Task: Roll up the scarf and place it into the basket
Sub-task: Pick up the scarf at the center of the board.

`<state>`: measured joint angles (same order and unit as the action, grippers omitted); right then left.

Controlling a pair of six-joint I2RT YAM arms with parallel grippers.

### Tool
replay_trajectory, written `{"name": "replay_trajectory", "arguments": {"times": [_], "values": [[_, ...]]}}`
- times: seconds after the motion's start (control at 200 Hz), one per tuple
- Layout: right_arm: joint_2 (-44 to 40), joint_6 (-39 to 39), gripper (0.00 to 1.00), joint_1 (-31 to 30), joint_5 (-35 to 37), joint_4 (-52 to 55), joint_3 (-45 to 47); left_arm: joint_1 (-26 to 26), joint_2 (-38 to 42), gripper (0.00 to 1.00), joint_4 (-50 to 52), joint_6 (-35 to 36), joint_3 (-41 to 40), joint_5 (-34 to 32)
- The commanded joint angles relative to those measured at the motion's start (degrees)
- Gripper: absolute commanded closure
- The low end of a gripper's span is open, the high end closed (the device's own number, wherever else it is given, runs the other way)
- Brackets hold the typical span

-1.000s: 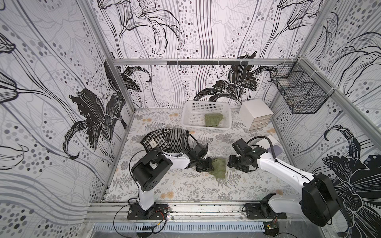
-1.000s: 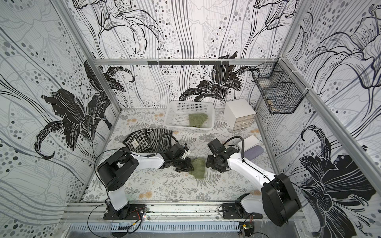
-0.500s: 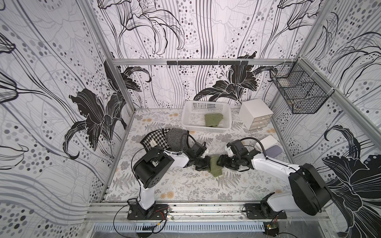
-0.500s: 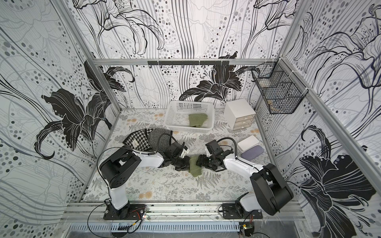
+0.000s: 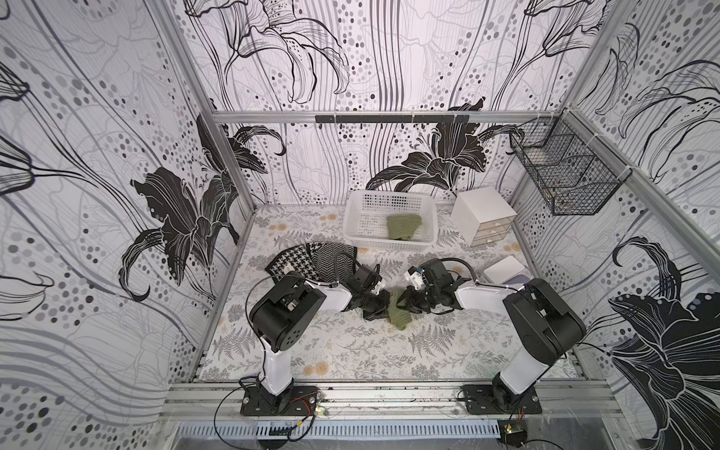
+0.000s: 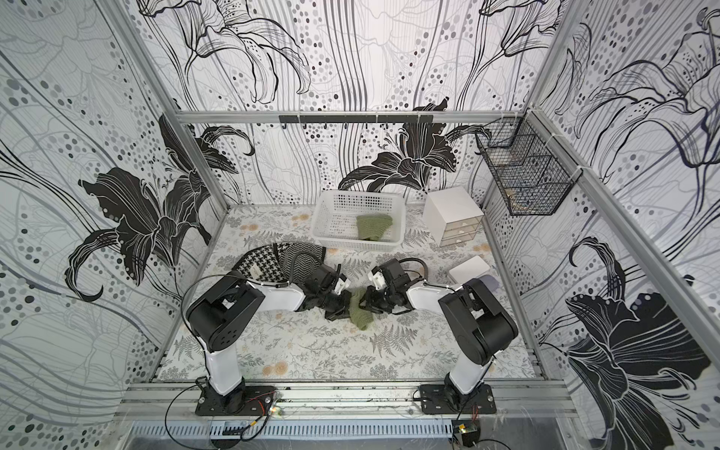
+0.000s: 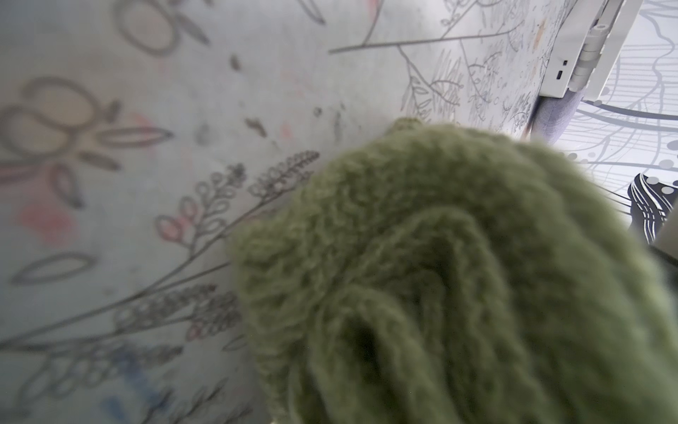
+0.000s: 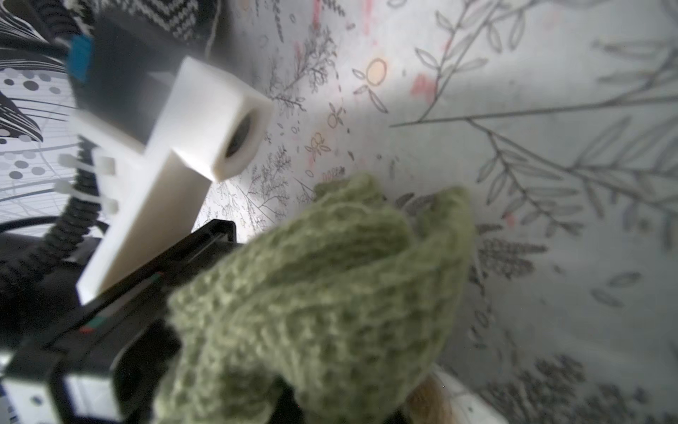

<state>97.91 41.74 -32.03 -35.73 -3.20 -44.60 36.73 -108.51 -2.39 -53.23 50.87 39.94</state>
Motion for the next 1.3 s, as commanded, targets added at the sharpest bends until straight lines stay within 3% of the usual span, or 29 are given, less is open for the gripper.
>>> {"name": "replay_trajectory", "arguments": {"times": [0.0,0.06,0.09,0.145,0.215,0.23,0.521,0.821,1.046,1.131,1.291], "values": [[5.13,1.36,1.0,-5.73,-3.75,-0.47,2.73,3.36,-3.63,1.0,-2.92,1.82,2.08,-2.51],[4.07,1.09,1.0,-5.76,-3.28,0.12,2.67,2.99,-3.41,1.0,-2.48,2.01,2.3,-2.48],[3.63,1.0,1.0,-5.67,-3.07,0.68,2.24,2.65,-3.03,0.92,-2.2,2.15,2.38,-2.46],[2.31,0.51,1.0,-5.67,-1.91,2.3,1.28,1.32,-1.95,0.59,-2.09,2.3,2.01,-1.9],[1.04,-0.67,1.0,-5.33,-0.81,5.37,-1.19,-1.35,1.39,0.05,-1.23,3.07,0.83,-1.66],[0.84,-1.06,1.0,-5.26,-0.63,6.15,-1.91,-2.26,2.43,0.0,-0.68,3.37,0.48,-1.9],[6.14,-8.54,1.0,-2.38,-2.06,21.23,-25.44,-14.87,21.02,0.01,16.36,12.42,-0.35,-6.05],[13.28,-8.65,1.0,-0.84,-4.11,27.24,-43.05,-20.15,27.16,0.01,22.14,14.59,-0.29,-6.96],[25.67,-10.81,1.0,2.48,-4.26,37.06,-67.58,-29.55,33.47,0.01,26.81,15.42,-0.41,-10.29],[30.03,-10.67,1.0,3.49,-4.25,39.38,-74.91,-30.88,34.82,0.01,28.22,15.47,1.43,-12.79],[40.89,-8.57,1.0,5.5,-2.89,42.7,-91.97,-31.91,35.12,0.01,28.5,15.79,4.29,-10.96]]}}
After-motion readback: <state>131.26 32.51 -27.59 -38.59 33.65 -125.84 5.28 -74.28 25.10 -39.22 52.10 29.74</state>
